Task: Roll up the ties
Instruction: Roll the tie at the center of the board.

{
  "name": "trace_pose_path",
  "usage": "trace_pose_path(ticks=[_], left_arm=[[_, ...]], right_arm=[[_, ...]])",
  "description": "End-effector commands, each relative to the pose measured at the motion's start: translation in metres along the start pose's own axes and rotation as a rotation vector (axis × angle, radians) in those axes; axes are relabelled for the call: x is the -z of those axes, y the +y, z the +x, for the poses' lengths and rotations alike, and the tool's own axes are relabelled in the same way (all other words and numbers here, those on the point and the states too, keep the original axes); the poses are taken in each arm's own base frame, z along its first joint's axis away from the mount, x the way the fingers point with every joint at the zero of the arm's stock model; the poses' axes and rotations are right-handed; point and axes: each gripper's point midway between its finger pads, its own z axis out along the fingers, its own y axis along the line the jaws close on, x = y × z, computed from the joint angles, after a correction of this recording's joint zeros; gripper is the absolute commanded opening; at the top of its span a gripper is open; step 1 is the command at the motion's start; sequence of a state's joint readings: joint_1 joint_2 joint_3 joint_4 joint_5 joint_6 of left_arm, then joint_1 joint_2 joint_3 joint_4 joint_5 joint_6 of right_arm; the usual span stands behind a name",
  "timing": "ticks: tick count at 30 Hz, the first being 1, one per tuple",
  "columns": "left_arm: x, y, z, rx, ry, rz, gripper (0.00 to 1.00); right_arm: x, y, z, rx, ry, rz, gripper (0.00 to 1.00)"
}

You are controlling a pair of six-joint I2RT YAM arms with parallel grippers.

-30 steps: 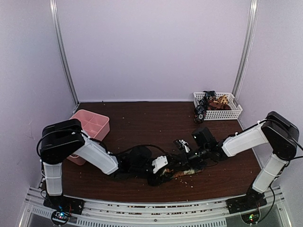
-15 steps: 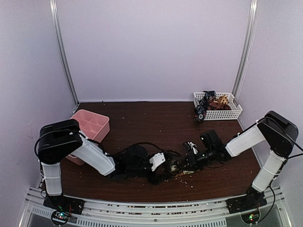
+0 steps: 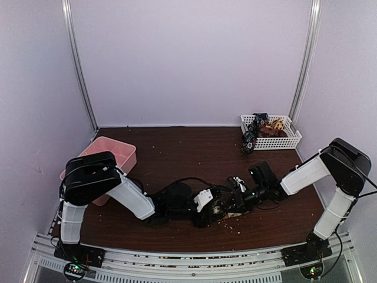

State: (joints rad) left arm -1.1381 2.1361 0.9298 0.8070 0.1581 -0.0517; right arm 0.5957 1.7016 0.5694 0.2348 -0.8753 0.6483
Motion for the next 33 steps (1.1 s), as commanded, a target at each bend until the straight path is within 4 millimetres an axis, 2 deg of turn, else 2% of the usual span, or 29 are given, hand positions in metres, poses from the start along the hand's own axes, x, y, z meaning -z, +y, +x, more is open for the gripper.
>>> trace_pose_path(ticks=[1,4,6,9,12,16,21,24,26,29,33], left_arm=[[-0.006,0.000,-0.010,0.013,-0.040,0.005,0.59],[0.001,-0.005,0.001,0.019,0.000,0.025,0.45],[0.007,-0.009,0.009,0.020,0.036,0.044,0.41],[0.015,-0.014,0.025,0.010,0.117,0.055,0.37],[0.019,-0.016,0.039,0.005,0.184,0.055,0.36],[0.018,-0.015,0.047,0.001,0.227,0.046,0.36],[0.016,-0.016,0.047,0.003,0.237,0.048,0.36],[0.016,-0.016,0.048,0.004,0.240,0.051,0.37],[0.016,-0.016,0.049,0.003,0.243,0.052,0.37],[0.016,-0.016,0.048,0.000,0.244,0.052,0.38],[0.016,-0.015,0.045,-0.002,0.239,0.048,0.40]], right_arm=[[0.003,-0.051,0.029,-0.110,0.058,0.206,0.00],[0.006,-0.044,0.022,-0.084,0.051,0.205,0.06],[0.011,-0.033,0.014,-0.059,0.031,0.187,0.18],[0.022,-0.001,-0.001,-0.006,-0.019,0.112,0.38],[0.032,0.032,-0.013,0.025,-0.068,0.039,0.51],[0.031,0.054,-0.014,0.043,-0.061,0.000,0.56],[0.013,0.055,-0.004,0.039,0.000,0.015,0.57],[0.001,0.049,0.001,0.027,0.024,0.023,0.56],[-0.005,0.047,0.002,0.017,0.030,0.015,0.51],[-0.011,0.039,0.004,0.001,0.035,0.019,0.32],[-0.010,0.024,0.010,-0.006,0.046,0.066,0.00]])
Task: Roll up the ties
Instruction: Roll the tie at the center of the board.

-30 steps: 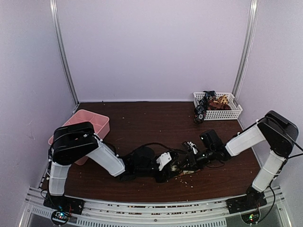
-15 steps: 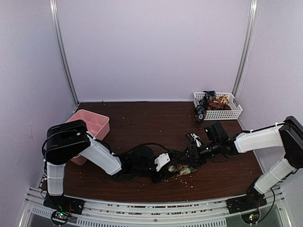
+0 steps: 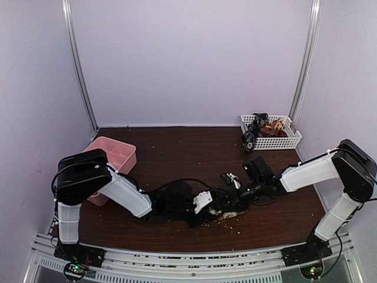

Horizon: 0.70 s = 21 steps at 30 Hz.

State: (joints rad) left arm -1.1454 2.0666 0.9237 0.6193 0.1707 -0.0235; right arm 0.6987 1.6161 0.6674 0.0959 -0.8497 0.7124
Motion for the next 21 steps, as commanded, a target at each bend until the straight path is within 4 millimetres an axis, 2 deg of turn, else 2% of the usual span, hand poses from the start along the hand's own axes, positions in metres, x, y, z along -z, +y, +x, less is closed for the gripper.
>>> trace_pose_path(ticks=[1,5,8,15,21], left_arm=[[0.002,-0.006,0.030,0.009,0.114,0.015,0.43],[0.007,-0.004,0.013,0.000,0.069,-0.001,0.61],[0.011,-0.003,-0.002,-0.007,0.027,-0.001,0.69],[0.012,0.000,-0.026,-0.022,-0.056,-0.016,0.74],[-0.002,0.002,-0.032,-0.029,-0.092,-0.015,0.75]], right_arm=[[-0.004,-0.030,0.010,-0.036,0.006,0.093,0.00],[0.007,-0.049,0.014,-0.059,-0.011,0.135,0.00],[0.017,-0.066,0.017,-0.077,-0.021,0.181,0.00],[0.032,-0.105,0.021,-0.094,-0.019,0.327,0.00],[0.031,-0.120,0.022,-0.096,0.005,0.394,0.00]])
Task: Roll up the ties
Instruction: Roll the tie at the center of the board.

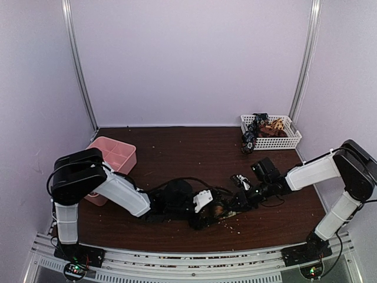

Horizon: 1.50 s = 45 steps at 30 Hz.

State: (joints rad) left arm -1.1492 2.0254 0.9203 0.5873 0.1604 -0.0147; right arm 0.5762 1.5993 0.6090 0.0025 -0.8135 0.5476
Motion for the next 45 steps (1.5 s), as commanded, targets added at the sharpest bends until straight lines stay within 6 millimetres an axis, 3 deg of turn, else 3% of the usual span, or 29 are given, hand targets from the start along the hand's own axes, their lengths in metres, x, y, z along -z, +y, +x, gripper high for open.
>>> trace_pose_path(ticks=[1,8,13,16,19,24,27,37,41,45], left_arm=[[-0.012,0.003,-0.024,-0.018,-0.100,-0.011,0.75],[-0.033,0.004,-0.030,-0.045,-0.129,0.003,0.71],[-0.037,-0.004,-0.018,-0.042,-0.096,0.047,0.44],[-0.031,-0.011,-0.006,-0.015,-0.070,0.081,0.35],[-0.026,-0.018,0.007,0.012,-0.039,0.113,0.31],[-0.020,-0.027,0.023,0.033,0.002,0.151,0.31],[-0.018,-0.028,0.026,0.029,0.010,0.156,0.31],[-0.017,-0.030,0.034,0.014,0.045,0.164,0.31],[-0.016,-0.028,0.035,0.000,0.058,0.152,0.32],[-0.012,-0.025,0.035,-0.009,0.063,0.139,0.36]], right_arm=[[-0.001,-0.071,0.024,-0.092,0.048,0.289,0.00],[-0.002,-0.072,0.027,-0.094,0.062,0.291,0.00],[0.000,-0.062,0.023,-0.085,0.052,0.255,0.00],[0.007,-0.044,0.014,-0.054,0.017,0.202,0.23],[0.018,-0.020,-0.001,-0.004,-0.042,0.145,0.45],[0.027,0.016,-0.012,0.033,-0.061,0.028,0.71],[0.021,0.026,-0.009,0.024,-0.005,-0.020,0.75],[-0.004,0.039,0.012,0.025,0.117,-0.054,0.53],[-0.010,0.031,0.017,0.015,0.142,-0.036,0.34],[-0.012,0.013,0.024,0.010,0.155,0.023,0.03]])
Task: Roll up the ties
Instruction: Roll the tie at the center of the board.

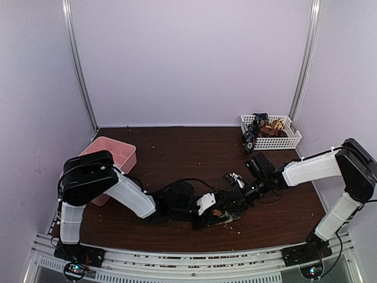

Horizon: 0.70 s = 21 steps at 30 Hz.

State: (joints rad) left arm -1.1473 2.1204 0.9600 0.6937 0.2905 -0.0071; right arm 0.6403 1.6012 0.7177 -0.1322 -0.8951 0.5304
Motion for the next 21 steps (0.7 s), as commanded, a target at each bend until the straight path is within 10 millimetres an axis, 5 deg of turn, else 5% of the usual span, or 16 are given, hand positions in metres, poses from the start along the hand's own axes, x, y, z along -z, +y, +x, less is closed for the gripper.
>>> trace_pose_path(ticks=[1,5,9,21], left_arm=[[0.008,-0.008,0.034,0.017,0.125,0.014,0.39],[0.012,-0.004,0.025,0.009,0.106,-0.011,0.61],[0.013,-0.001,0.011,0.007,0.068,-0.028,0.71],[0.005,0.011,-0.025,0.051,-0.079,-0.072,0.79]], right_arm=[[-0.009,-0.032,0.018,-0.042,0.053,0.107,0.00],[-0.003,-0.063,0.026,-0.079,0.050,0.191,0.00],[0.007,-0.088,0.032,-0.132,0.025,0.246,0.00],[0.011,-0.106,0.035,-0.127,0.003,0.334,0.00]])
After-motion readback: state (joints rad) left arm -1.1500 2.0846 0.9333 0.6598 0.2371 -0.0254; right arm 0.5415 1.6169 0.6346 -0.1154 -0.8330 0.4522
